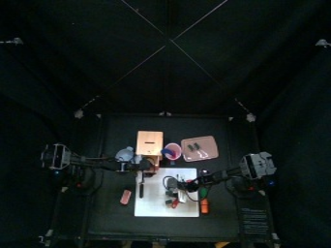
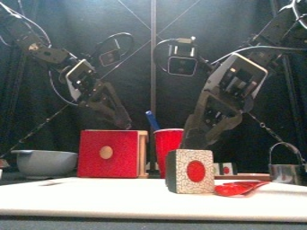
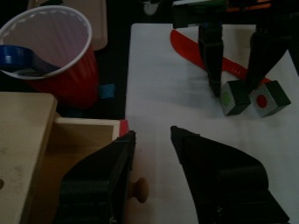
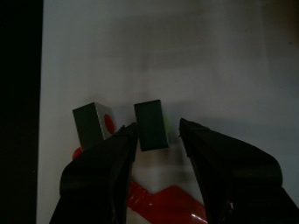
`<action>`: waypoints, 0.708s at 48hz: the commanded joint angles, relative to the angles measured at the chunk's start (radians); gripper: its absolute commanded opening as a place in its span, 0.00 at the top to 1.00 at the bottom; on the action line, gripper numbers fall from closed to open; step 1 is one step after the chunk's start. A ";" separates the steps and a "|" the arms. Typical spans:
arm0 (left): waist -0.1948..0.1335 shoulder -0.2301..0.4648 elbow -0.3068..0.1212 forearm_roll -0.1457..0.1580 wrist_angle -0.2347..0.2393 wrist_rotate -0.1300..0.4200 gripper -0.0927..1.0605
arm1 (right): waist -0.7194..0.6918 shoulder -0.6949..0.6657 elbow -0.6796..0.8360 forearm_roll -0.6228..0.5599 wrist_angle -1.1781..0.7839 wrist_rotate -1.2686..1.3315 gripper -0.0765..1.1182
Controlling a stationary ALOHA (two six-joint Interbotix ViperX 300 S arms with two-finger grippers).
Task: Place sushi on board then cut the sushi with the knife then place the pieces on the plate
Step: Place the 4 sushi pieces on the plate
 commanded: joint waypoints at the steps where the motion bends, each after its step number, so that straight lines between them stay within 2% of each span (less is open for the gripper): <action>1: -0.002 -0.005 -0.023 0.000 -0.003 -0.002 0.25 | -0.002 -0.029 -0.025 0.003 0.003 0.000 0.41; 5: 0.000 -0.005 -0.025 0.002 -0.003 -0.002 0.25 | -0.003 -0.057 -0.014 0.023 0.006 0.000 0.45; 12: 0.000 -0.005 -0.021 0.002 -0.003 0.000 0.25 | -0.018 -0.155 0.072 0.071 0.046 0.002 0.45; 27: 0.005 -0.005 -0.018 0.002 -0.003 -0.002 0.25 | -0.187 -0.568 0.328 0.259 0.324 0.000 0.45; 34: 0.006 -0.005 -0.018 0.002 -0.003 0.000 0.25 | -0.307 -0.675 0.382 0.336 0.445 0.002 0.45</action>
